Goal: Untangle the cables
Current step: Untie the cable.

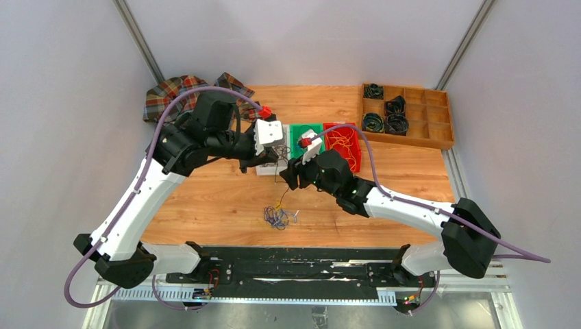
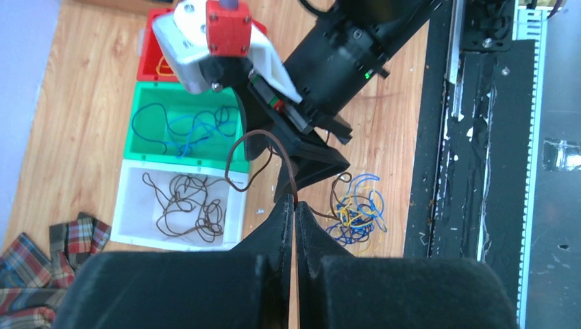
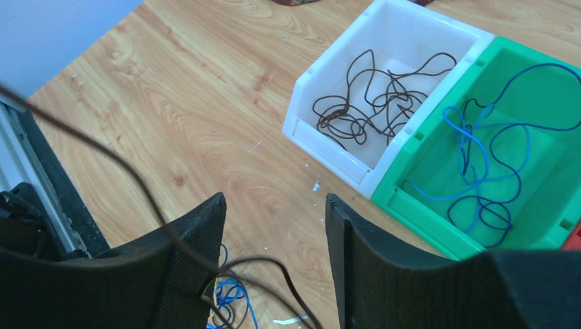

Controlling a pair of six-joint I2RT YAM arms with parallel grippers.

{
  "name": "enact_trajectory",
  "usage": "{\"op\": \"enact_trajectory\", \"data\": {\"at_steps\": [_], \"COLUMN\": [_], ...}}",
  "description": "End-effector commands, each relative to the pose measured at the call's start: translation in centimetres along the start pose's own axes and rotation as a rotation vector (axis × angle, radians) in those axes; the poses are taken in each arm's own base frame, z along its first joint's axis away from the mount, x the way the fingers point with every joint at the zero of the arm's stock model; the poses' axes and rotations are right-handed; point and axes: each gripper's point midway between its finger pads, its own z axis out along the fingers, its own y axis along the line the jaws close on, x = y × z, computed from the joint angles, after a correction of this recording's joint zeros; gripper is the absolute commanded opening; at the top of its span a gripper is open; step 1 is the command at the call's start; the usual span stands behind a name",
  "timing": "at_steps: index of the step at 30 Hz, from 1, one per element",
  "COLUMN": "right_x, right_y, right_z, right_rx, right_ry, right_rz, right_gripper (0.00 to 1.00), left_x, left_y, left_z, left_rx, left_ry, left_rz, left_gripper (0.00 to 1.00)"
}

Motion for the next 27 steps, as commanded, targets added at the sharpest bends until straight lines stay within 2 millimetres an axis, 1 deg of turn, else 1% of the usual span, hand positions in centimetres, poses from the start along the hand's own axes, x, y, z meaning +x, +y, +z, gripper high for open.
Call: {"op": "enact_trajectory", "data": {"at_steps": [1, 4, 10, 12, 14, 16, 19, 23, 25, 27], "right_x": [-0.9, 0.4, 3.6, 4.3, 4.5, 4.0, 1.5, -0.8, -1.6, -2.1], "right_y": [-0.3, -1.2, -3.0, -3.4, -3.7, -3.7, -2.2, 0.0, 1.1, 2.2], "right_z": [0.3, 0.2, -0.4, -0.9, -1.7, -2.5, -4.1, -5.4, -5.5, -5.3], "right_rx": [0.048, 0.087, 0.153, 0.164, 0.176, 0.168, 0.091, -0.025, -0.084, -0.13], "right_ry": [-0.047, -0.033, 0.016, 0.018, 0.007, -0.018, -0.107, -0.176, -0.202, -0.212], "right_rz": [0.023, 0.023, 0.017, 0.019, 0.021, 0.02, 0.023, 0.024, 0.035, 0.049], "right_gripper": [0.54, 0.52, 0.5, 0.52, 0.57, 0.62, 0.66, 0.67, 0.68, 0.69], "left_x": [-2.6, -3.8, -6.2, -7.0, -7.5, -7.6, -7.5, -7.3, -7.4, -7.4], "left_y": [-0.4, 0.3, 1.8, 2.6, 3.4, 4.4, 5.2, 4.5, 4.1, 4.0], "left_z": [-1.5, -2.1, -3.8, -4.6, -5.2, -5.6, -5.6, -4.7, -4.4, -4.2], "left_rx": [-0.006, -0.036, -0.119, -0.164, -0.211, -0.256, -0.284, -0.251, -0.238, -0.234], "left_ry": [-0.068, -0.086, -0.12, -0.125, -0.12, -0.102, -0.083, -0.082, -0.081, -0.079], "left_rz": [0.031, 0.057, 0.12, 0.157, 0.183, 0.204, 0.208, 0.194, 0.2, 0.205], "left_gripper": [0.0, 0.0, 0.01, 0.0, 0.0, 0.01, 0.0, 0.0, 0.0, 0.01]}}
